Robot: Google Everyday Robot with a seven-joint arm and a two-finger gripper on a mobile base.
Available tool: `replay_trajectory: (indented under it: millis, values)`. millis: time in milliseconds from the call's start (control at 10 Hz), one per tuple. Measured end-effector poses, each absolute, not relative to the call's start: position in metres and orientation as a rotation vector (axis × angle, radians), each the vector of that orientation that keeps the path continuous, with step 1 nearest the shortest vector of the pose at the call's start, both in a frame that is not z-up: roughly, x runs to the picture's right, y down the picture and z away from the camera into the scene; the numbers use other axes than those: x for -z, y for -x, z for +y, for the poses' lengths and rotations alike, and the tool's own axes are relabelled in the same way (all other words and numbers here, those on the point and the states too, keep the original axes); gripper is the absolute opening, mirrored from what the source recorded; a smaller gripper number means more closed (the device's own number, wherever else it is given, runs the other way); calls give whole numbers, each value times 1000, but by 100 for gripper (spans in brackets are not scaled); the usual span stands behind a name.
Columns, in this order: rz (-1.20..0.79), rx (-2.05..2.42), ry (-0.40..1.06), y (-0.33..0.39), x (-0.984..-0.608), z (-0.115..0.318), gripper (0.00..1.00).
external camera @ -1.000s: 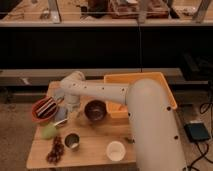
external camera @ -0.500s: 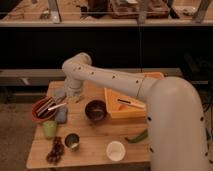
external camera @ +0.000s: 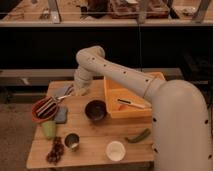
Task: Place fork in purple bowl
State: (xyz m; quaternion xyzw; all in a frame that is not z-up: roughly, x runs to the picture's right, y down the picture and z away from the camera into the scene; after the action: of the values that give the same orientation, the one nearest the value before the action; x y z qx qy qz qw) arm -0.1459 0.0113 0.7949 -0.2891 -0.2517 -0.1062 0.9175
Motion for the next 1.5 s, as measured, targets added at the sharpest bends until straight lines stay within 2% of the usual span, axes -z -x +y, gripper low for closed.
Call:
replay_trajectory:
  millis: [300, 800, 900, 1300, 1500]
  values:
    - [-534, 166, 655, 126, -828, 42, 2]
    - [-503, 125, 692, 92, -828, 61, 4]
    - [-497, 123, 700, 91, -828, 65, 10]
    - [-471, 99, 727, 75, -831, 79, 52]
    - [-469, 97, 729, 74, -830, 80, 70]
